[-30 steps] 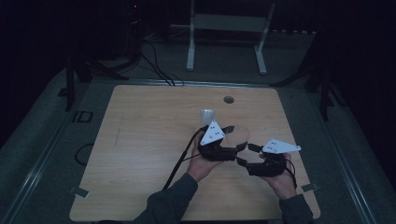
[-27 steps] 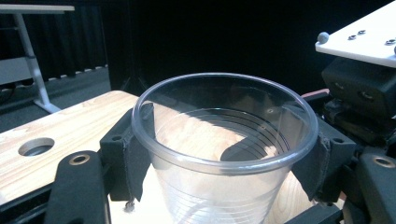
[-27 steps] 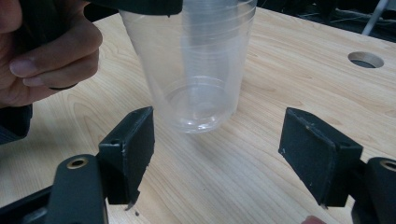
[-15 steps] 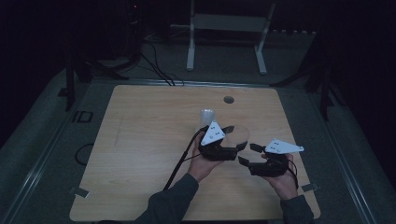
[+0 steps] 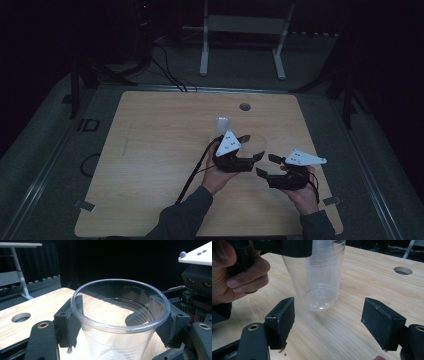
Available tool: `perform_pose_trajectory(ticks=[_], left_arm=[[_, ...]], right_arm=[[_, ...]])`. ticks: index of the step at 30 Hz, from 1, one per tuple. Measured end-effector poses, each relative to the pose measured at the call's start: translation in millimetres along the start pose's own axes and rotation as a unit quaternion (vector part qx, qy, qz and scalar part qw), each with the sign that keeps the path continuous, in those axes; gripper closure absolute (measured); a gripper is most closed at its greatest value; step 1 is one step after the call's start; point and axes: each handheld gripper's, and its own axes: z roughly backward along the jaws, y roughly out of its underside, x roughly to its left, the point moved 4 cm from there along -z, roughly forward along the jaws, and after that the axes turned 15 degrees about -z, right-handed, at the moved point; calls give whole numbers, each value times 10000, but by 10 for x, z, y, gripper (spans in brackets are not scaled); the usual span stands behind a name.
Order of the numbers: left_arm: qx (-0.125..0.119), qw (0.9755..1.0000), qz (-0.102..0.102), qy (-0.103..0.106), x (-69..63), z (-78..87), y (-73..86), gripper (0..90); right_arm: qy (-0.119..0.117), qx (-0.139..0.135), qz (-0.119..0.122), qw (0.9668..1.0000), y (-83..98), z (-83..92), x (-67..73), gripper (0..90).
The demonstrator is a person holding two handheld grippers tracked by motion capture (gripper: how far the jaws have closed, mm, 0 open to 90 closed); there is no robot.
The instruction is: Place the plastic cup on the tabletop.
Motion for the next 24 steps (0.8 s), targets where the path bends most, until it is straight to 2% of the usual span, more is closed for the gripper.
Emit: perform_pose_trajectory(ticks=[10, 24], left_arm=[[56, 9999, -51, -71, 11, -25, 40, 293], [27, 9999, 11, -101, -15, -65, 107, 294]], right_arm=[[7, -53, -52, 10000, 24, 17, -19, 264], [19, -150, -118, 9998, 36, 43, -57, 264]])
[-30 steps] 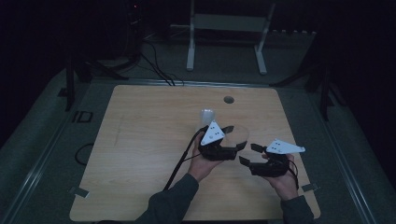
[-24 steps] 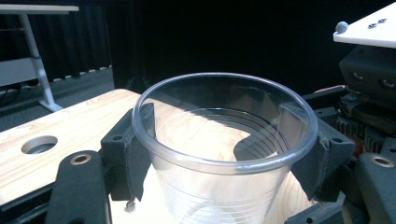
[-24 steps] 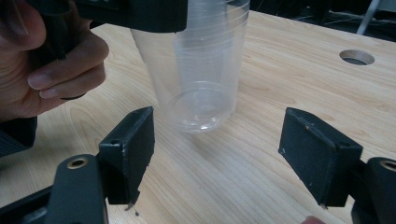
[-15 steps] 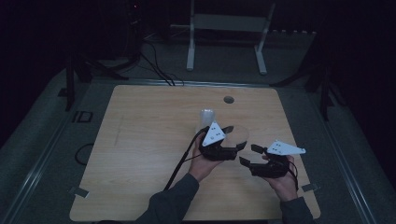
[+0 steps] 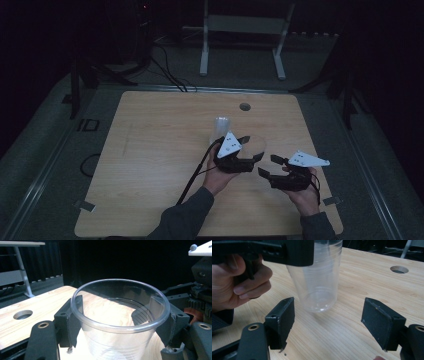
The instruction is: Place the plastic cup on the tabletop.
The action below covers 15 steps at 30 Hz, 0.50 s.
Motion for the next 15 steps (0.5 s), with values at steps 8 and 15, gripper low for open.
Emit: perform_pose_trajectory(ticks=[8, 15], left_arm=[[19, 10000, -19, -9, -3, -24, 35, 294], [48, 10000, -48, -23, -13, -50, 69, 294]], right_arm=[[22, -76, -54, 10000, -5, 48, -32, 264], [32, -93, -89, 9999, 2, 68, -55, 264]])
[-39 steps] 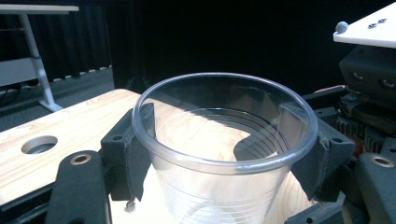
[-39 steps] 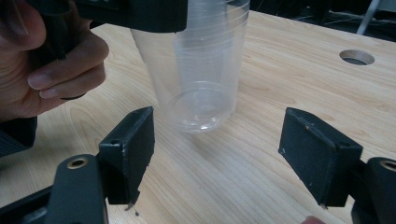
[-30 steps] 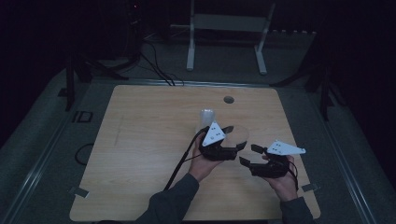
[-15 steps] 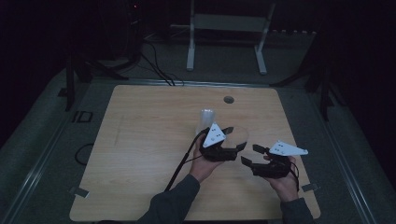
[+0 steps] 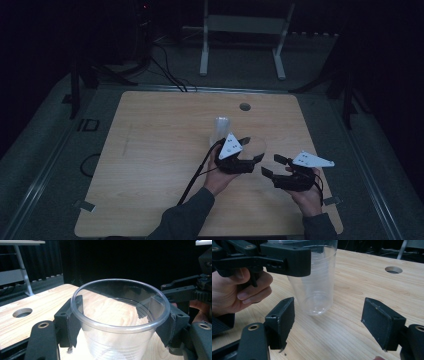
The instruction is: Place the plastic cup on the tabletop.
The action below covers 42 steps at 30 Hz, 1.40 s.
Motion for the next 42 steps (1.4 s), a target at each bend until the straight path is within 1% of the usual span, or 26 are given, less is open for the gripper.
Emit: perform_pose_trajectory(ticks=[16, 29, 42], left_arm=[[104, 9999, 39, -101, 15, -66, 137, 294], [229, 9997, 45, -91, -9, -139, 240, 294], [332, 9993, 153, -39, -30, -193, 359, 294]], right_arm=[[50, -82, -83, 9999, 10, 61, -64, 264], [97, -185, -127, 9997, -7, 132, -106, 264], [99, -186, -134, 9997, -4, 135, -110, 264]])
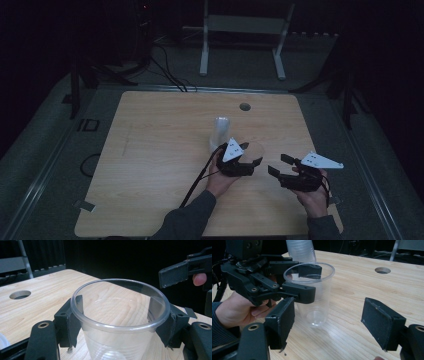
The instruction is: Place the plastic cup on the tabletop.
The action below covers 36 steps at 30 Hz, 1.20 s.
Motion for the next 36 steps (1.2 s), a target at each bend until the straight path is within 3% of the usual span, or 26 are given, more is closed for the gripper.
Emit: perform_pose_trajectory(ticks=[36], left_arm=[[275, 9992, 17, 282, -109, -170, 183, 292]], right_arm=[[-23, -2, -20, 10000, 9, -8, -4, 267]])
